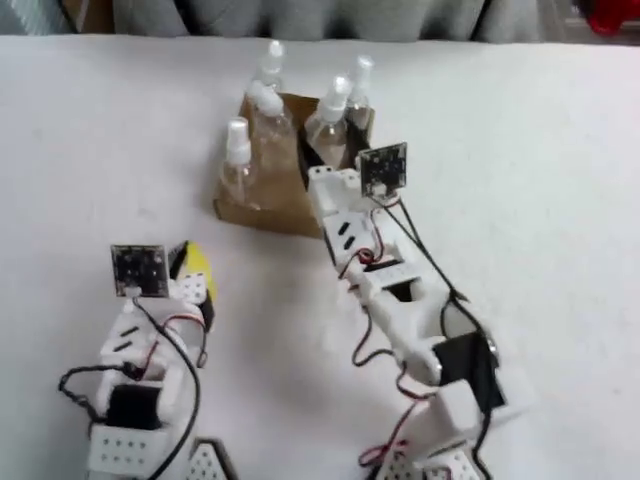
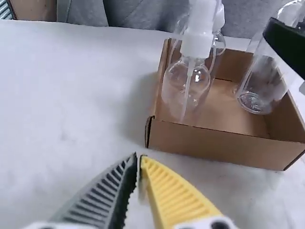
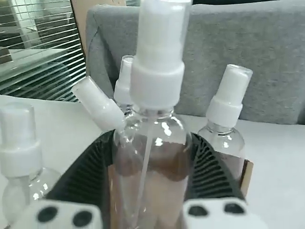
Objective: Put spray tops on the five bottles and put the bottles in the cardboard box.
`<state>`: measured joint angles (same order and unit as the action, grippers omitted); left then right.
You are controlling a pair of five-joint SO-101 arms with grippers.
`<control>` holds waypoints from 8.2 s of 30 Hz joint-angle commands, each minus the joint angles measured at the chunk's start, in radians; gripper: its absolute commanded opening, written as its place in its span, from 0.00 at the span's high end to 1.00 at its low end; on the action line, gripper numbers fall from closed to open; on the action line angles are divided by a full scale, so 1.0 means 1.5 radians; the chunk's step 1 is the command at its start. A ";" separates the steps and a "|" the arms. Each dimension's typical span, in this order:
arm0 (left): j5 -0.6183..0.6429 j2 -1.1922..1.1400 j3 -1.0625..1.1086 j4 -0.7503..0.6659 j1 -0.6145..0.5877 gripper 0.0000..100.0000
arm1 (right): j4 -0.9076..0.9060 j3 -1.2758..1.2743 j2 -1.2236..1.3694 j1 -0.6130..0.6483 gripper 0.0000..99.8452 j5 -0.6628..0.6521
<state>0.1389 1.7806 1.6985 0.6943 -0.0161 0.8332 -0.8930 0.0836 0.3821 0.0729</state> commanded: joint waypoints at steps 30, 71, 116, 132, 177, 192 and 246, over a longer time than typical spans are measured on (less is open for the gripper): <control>-0.009 -0.009 -0.002 -0.013 -0.006 0.98 | 0.055 0.082 0.114 -0.065 0.98 -0.002; -0.009 -0.009 -0.002 -0.004 -0.009 0.98 | 0.172 0.116 0.280 -0.063 0.94 -0.001; -0.009 -0.009 -0.002 0.005 -0.011 0.98 | 0.172 0.120 0.273 -0.054 0.71 -0.055; -0.010 -0.009 -0.002 0.005 -0.011 0.98 | 0.172 0.116 0.235 -0.054 0.71 -0.052; -0.044 -0.009 -0.002 0.005 -0.020 0.98 | 0.119 0.078 0.141 -0.046 0.71 -0.118; -0.046 -0.009 -0.002 0.005 -0.018 0.98 | 0.115 -0.002 0.001 -0.031 0.71 -0.034; -0.097 -0.008 -0.002 0.125 -0.021 0.98 | -1.090 -0.478 -1.259 -0.174 0.98 -0.033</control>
<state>0.0713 1.7760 1.6985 0.8140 -0.0407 -0.6935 -1.6372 -1.7898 0.1243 0.0130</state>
